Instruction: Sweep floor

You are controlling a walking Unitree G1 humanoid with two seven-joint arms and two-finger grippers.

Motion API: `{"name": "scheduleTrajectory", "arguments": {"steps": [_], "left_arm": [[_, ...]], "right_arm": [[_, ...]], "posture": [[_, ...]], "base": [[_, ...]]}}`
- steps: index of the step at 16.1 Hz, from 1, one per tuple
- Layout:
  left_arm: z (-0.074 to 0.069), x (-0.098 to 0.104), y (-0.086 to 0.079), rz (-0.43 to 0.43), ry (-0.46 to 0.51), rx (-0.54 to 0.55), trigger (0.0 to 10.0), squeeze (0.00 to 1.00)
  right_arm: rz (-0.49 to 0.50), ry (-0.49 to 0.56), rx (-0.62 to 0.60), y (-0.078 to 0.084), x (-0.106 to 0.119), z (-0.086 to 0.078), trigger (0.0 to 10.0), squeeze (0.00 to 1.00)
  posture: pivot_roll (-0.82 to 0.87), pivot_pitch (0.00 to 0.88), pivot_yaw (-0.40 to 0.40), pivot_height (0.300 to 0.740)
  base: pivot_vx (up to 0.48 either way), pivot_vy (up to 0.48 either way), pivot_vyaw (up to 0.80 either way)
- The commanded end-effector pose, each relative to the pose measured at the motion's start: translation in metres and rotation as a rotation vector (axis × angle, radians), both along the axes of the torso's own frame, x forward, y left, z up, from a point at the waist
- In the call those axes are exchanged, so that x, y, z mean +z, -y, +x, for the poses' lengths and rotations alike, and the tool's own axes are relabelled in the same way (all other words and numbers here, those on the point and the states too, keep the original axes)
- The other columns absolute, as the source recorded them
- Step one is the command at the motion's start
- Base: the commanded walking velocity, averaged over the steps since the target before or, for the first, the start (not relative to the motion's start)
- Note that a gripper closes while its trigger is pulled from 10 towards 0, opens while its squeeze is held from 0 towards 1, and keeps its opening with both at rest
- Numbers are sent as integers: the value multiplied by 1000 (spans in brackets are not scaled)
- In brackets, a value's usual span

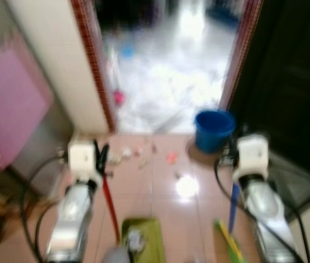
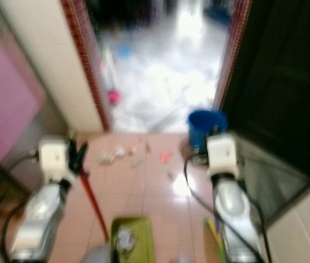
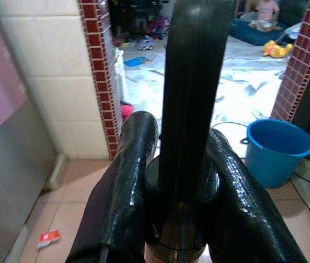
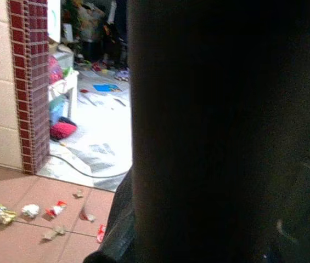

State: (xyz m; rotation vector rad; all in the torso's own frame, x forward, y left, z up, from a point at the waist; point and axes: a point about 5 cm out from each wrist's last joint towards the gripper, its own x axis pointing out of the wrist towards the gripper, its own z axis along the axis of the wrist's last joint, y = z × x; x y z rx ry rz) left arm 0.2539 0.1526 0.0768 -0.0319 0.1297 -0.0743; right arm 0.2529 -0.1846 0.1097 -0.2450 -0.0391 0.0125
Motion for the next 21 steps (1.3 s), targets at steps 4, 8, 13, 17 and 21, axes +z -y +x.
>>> {"name": "scheduleTrajectory", "arguments": {"steps": [4, 8, 13, 17, 21], "left_arm": [[-4, 7, -6, -6, 27, 20, 10000, 0], [-7, 6, -8, -5, 26, -4, 10000, 0], [11, 29, -11, -43, 125, 47, 10000, 0], [18, 48, -11, -28, 212, 55, 10000, 0], [24, 66, -7, -58, 272, 54, 10000, 0]], "right_arm": [[-7, 38, 18, -3, 7, -1, 10000, 0], [3, 20, -8, 0, 2, -4, 10000, 0], [-26, 71, -5, 7, 18, 12, 10000, 0], [-36, 86, -3, 8, 22, 20, 10000, 0], [-49, 87, 5, 5, 22, 24, 10000, 0]], "posture": [[-83, 0, 74, 740], [-78, 0, 87, 740], [-87, 0, 71, 740], [-83, 0, 69, 740], [-84, 0, 71, 740]], "base": [[0, 0, 0], [71, 0, -153], [379, 218, -480], [385, 285, 0], [367, 309, 0]]}}
